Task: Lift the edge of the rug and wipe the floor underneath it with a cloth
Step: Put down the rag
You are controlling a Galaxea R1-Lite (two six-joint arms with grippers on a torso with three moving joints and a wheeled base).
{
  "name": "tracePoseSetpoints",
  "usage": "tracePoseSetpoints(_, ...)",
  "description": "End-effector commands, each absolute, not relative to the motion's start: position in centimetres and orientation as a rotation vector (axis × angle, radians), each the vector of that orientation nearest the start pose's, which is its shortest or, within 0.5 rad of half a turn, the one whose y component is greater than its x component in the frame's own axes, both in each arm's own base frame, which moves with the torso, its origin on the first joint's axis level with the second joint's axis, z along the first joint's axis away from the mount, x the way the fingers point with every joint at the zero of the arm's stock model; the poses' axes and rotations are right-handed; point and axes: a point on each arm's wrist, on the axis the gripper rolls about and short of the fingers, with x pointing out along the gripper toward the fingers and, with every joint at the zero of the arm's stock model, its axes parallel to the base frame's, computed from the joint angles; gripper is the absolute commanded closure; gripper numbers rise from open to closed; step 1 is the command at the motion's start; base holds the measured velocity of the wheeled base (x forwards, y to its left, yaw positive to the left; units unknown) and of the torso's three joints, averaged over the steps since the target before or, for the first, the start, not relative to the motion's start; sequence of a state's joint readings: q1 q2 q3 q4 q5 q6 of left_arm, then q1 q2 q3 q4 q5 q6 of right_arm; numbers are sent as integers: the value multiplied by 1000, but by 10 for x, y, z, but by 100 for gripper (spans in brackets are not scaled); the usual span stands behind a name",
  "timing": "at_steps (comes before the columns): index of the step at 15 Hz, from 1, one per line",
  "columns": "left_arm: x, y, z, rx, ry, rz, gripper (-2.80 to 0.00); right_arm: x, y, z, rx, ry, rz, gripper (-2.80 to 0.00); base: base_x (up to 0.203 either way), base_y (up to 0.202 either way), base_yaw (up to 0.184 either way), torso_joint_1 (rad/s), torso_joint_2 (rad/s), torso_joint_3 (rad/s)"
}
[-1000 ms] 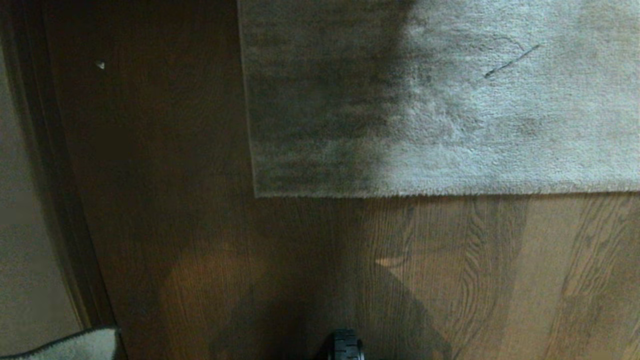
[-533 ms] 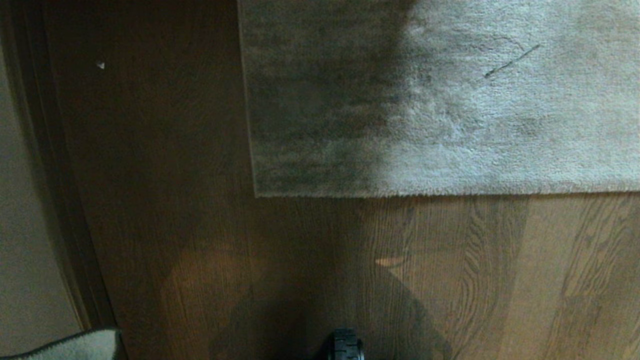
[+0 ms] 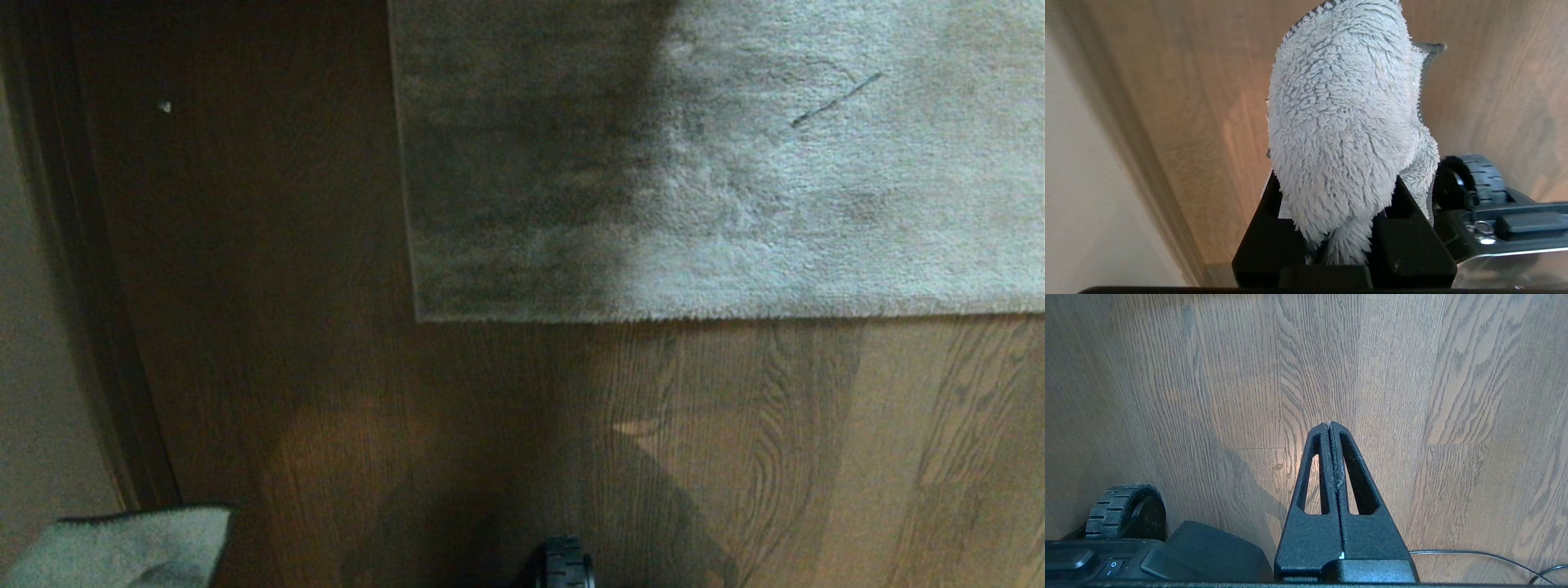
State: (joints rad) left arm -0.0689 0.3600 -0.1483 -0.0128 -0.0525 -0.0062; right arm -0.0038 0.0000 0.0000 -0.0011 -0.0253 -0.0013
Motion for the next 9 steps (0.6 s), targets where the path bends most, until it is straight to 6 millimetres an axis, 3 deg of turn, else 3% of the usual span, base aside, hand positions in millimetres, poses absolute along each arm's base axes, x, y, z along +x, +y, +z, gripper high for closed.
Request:
tracePoseSetpoints(1,47,-6,131,-2,344,-149,0,-23,0,76,-2,0,-28,0,0,0,0,0,0,0)
tracePoseSetpoints(4,96,-11,136,-4,368,-158,0,-23,-1,76,-2,-1,-29,0,0,0,0,0,0,0)
tracePoseSetpoints(9,169,-15,123,-8,329,-140,0,-23,-1,76,-2,0,-29,0,0,0,0,0,0,0)
